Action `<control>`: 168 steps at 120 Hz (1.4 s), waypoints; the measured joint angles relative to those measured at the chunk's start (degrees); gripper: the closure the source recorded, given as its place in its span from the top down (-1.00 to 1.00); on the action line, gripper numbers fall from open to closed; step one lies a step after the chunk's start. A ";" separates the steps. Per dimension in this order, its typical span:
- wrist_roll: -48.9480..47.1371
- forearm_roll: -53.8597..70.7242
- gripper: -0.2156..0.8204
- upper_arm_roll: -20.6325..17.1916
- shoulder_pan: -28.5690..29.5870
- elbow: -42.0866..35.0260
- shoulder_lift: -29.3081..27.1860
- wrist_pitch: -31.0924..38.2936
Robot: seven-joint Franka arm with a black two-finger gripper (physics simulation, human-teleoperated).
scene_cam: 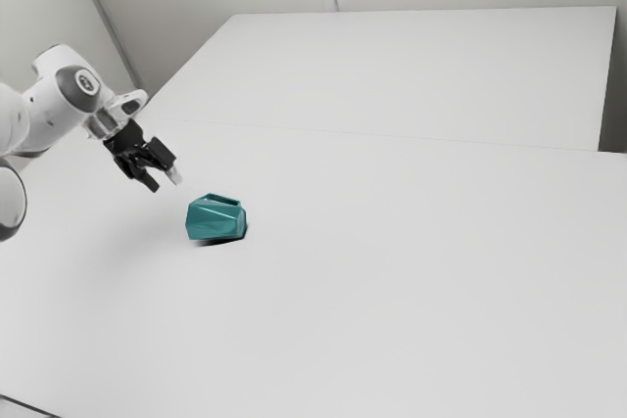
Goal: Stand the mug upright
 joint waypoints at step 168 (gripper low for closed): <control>21.98 -26.65 -0.83 -5.39 7.42 -1.03 9.08 -9.91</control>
